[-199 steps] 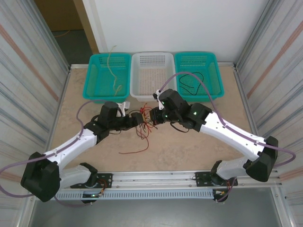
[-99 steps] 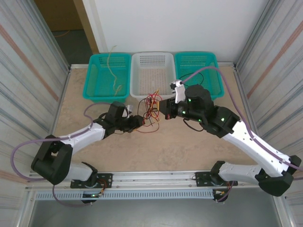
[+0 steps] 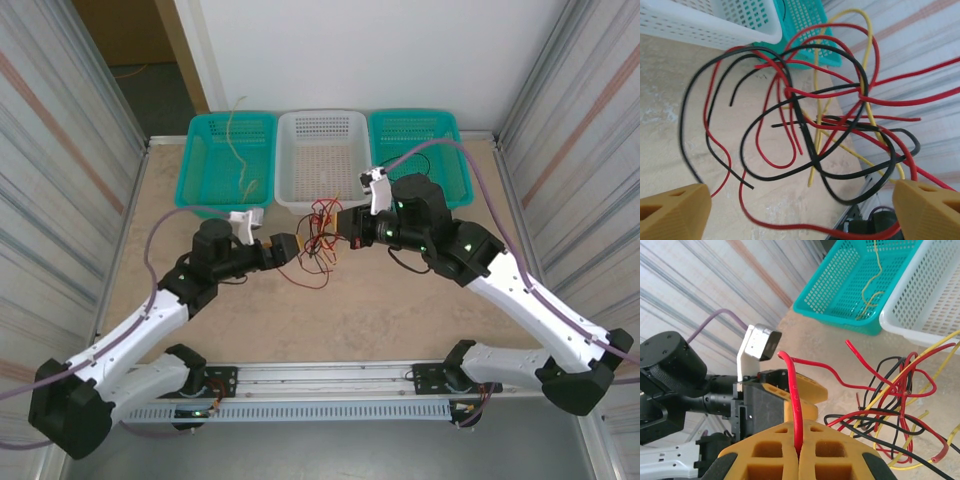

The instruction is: Untangle the cables

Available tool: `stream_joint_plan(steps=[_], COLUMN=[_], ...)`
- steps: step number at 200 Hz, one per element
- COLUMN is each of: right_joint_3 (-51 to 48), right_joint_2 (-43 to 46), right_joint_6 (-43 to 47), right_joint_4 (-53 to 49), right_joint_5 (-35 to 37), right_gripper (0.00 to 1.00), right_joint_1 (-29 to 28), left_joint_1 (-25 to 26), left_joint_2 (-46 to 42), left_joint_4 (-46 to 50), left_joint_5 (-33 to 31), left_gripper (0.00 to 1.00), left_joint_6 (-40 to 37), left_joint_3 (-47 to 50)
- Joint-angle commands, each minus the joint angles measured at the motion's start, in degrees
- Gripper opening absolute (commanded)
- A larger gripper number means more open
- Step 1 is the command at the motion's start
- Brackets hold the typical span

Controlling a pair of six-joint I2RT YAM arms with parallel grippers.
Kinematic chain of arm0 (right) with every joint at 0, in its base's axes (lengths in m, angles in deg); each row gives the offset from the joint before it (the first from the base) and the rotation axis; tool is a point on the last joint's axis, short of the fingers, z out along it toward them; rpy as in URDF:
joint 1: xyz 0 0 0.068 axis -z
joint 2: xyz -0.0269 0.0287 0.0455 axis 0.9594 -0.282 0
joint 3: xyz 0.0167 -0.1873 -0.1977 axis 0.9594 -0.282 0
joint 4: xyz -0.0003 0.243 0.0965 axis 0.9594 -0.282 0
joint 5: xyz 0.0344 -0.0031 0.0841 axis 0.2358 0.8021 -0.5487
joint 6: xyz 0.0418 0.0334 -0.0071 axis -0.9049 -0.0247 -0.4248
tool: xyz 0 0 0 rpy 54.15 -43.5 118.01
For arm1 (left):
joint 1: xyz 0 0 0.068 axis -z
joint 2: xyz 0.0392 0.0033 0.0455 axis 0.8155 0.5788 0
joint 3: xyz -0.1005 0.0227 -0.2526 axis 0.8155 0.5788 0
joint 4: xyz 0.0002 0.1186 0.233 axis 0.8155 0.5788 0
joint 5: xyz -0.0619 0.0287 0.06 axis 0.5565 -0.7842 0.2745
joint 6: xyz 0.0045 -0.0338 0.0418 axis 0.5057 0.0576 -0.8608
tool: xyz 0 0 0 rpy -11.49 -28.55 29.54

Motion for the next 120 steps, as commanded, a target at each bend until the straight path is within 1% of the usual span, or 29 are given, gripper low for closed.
stream_joint_plan(steps=[1, 26, 36, 53, 70, 84, 105, 120], right_joint_3=[-0.80, 0.64, 1.34, 1.92, 1.94, 1.86, 1.68, 1.68], right_joint_2=[-1.22, -3.54, -4.30, -4.90, -4.83, -4.62, -4.29, -4.04], right_joint_6=[-0.28, 0.42, 1.05, 1.21, 1.20, 1.03, 0.66, 0.16], right_joint_4=[3.60, 3.58, 3.10, 3.28, 4.07, 4.47, 5.12, 6.03], right_joint_5=[-3.34, -3.94, -3.60, -4.16, -4.68, -4.78, -5.28, -6.13], right_gripper=[0.00, 0.00, 0.00, 0.00, 0.00, 0.00, 0.00, 0.00], right_joint_1=[-0.30, -2.59, -3.58, -4.66, -5.05, -5.07, -4.90, -4.90], left_joint_1=[2.09, 2.88, 2.88, 2.87, 2.64, 2.40, 1.64, 1.65], left_joint_2=[4.20, 8.67, 9.58, 11.14, 12.98, 13.63, 13.09, 13.98], left_joint_4=[-1.02, -6.36, -8.37, -8.53, -8.67, -11.45, -19.53, -18.76], left_joint_5=[1.40, 2.70, 2.22, 0.42, 0.61, 1.00, 1.41, 1.26], left_gripper=[0.99, 0.99, 0.99, 0.99, 0.99, 0.99, 0.99, 0.97], left_joint_6=[-4.37, -2.96, -2.43, -2.91, -2.74, -1.18, 2.59, 2.79], left_joint_3=[-2.92, -4.14, -4.33, -5.30, -6.14, -5.07, -1.00, -1.37])
